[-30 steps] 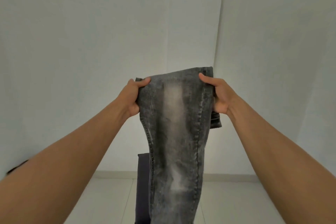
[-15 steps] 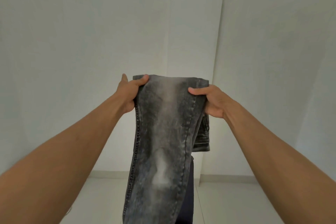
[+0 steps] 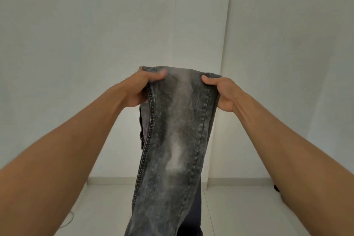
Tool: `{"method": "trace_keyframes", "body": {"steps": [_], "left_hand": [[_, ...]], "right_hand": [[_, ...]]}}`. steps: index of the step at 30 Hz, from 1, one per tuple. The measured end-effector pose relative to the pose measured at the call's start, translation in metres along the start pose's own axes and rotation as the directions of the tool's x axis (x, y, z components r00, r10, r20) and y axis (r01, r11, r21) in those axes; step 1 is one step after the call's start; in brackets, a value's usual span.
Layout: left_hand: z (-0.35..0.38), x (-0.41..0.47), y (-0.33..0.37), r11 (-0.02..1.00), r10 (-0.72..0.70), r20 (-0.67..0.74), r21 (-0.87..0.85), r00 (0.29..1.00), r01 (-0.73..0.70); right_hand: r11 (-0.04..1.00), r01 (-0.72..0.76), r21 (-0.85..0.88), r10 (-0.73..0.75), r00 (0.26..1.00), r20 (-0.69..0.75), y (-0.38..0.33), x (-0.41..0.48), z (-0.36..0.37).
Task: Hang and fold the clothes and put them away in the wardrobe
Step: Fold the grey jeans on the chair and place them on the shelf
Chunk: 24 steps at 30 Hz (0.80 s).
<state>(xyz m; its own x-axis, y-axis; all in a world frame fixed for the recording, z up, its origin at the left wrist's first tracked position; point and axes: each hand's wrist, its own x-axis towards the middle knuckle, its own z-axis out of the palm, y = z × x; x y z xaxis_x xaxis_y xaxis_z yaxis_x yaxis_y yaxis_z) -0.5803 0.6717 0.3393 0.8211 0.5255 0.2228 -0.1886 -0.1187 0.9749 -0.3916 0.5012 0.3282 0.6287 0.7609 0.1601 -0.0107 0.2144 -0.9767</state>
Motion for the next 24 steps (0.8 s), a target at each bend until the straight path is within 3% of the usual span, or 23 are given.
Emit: {"method": "trace_keyframes", "body": {"steps": [2, 5, 7, 10, 11, 15, 17, 20, 24], "left_hand": [[-0.003, 0.002, 0.004, 1.0, 0.015, -0.043, 0.012, 0.999, -0.015], [-0.002, 0.007, 0.005, 0.993, 0.045, -0.262, -0.091, 0.964, -0.071], [-0.001, 0.007, 0.002, 0.988, 0.003, -0.245, -0.15, 0.969, -0.041], [-0.003, 0.0, 0.001, 0.997, -0.052, 0.01, 0.063, 0.999, 0.051], [-0.005, -0.001, 0.003, 0.993, -0.064, 0.029, 0.102, 0.998, 0.061], [-0.007, 0.006, 0.004, 0.999, 0.032, -0.244, 0.051, 0.969, -0.02], [-0.004, 0.005, 0.003, 0.998, -0.014, -0.209, -0.06, 0.978, 0.002], [0.004, -0.001, 0.002, 0.999, -0.036, -0.056, 0.039, 0.998, 0.038], [0.007, 0.003, 0.01, 0.994, 0.102, -0.294, -0.001, 0.95, -0.107]], "right_hand": [[0.999, -0.006, 0.039, 0.006, 1.0, -0.008, 0.001, 0.0, 0.001], [0.999, -0.04, -0.018, 0.041, 0.993, 0.113, 0.006, -0.009, 0.004], [0.998, -0.025, -0.062, 0.034, 0.989, 0.144, 0.008, -0.011, 0.004], [0.999, -0.007, -0.036, 0.009, 0.998, 0.058, 0.005, -0.007, 0.002], [1.0, -0.01, -0.024, 0.011, 0.999, 0.05, 0.004, -0.007, 0.002], [1.0, -0.008, -0.027, 0.012, 0.992, 0.127, 0.002, -0.015, 0.003], [0.999, 0.037, -0.018, -0.035, 0.995, 0.092, -0.005, -0.015, 0.006], [0.996, 0.056, 0.064, -0.057, 0.998, 0.011, -0.008, -0.011, 0.009], [0.999, -0.052, -0.008, 0.053, 0.997, 0.06, -0.005, -0.015, 0.013]]}}
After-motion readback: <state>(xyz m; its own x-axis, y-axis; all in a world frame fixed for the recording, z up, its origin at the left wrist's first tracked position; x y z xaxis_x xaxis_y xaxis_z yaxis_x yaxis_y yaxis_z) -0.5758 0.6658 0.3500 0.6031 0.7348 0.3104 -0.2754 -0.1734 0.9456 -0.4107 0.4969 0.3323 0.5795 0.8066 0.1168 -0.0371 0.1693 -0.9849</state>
